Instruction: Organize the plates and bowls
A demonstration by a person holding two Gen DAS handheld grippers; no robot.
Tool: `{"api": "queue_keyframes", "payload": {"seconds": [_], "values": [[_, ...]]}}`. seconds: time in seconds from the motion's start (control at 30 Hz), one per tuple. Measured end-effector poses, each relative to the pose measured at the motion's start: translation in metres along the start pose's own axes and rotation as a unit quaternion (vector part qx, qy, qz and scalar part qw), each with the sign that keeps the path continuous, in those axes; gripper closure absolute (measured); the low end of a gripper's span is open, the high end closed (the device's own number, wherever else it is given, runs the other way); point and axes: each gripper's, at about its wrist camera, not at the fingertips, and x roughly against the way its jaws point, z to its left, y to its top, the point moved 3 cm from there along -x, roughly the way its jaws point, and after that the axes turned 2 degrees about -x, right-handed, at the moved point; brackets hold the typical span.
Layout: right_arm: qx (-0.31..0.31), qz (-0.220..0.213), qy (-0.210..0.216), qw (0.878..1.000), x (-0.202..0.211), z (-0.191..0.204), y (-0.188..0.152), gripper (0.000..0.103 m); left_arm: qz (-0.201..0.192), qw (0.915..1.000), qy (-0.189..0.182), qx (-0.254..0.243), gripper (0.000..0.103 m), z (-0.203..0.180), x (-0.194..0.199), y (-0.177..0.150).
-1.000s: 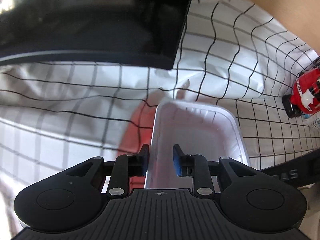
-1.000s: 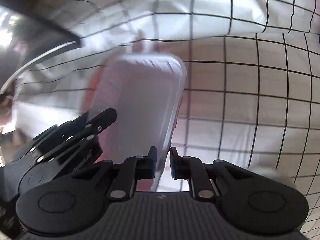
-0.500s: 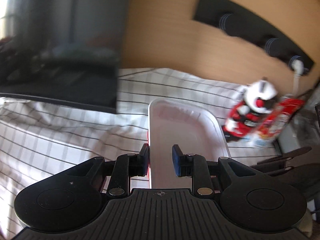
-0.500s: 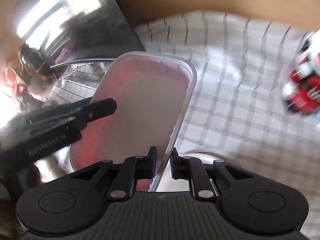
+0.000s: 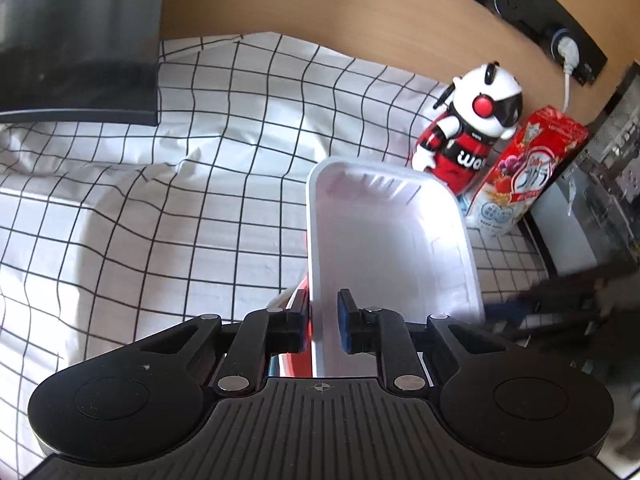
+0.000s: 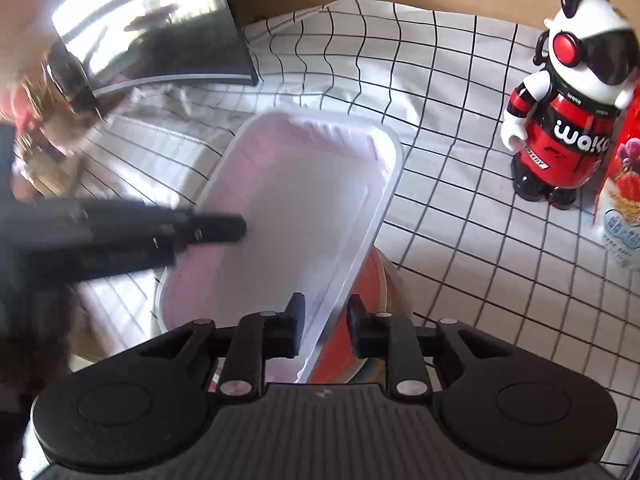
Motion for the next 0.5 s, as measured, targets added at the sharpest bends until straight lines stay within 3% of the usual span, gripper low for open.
{"api": "queue_keyframes", "payload": {"seconds": [0.07,0.2,0.37,0.5], "values": [[-0.017,-0.021,0.009,1.0,0.005,-0.008,0.011,0.061,0.0,1.0,0.003,-0.005,0.085,0.001,0.0,-0.003],[-0.083,-0.037,0.031,0.995,-0.004,-0.025,0.033,0.06,0.007,1.0,0.002,-0.005,0.086,0.003,0.0,-0.008],[-0.14,-0.029,0.051,0.988,-0.022,-0.032,0.048,0.074,0.009,0.9999,-0.001,0.013,0.086,0.007,0.001,-0.004],[-0.128,-0.05,0.078,0.987,-0.002,-0.027,0.051,0.076,-0.008,0.9998,0.003,0.019,0.086,0.009,0.012,0.004]]}}
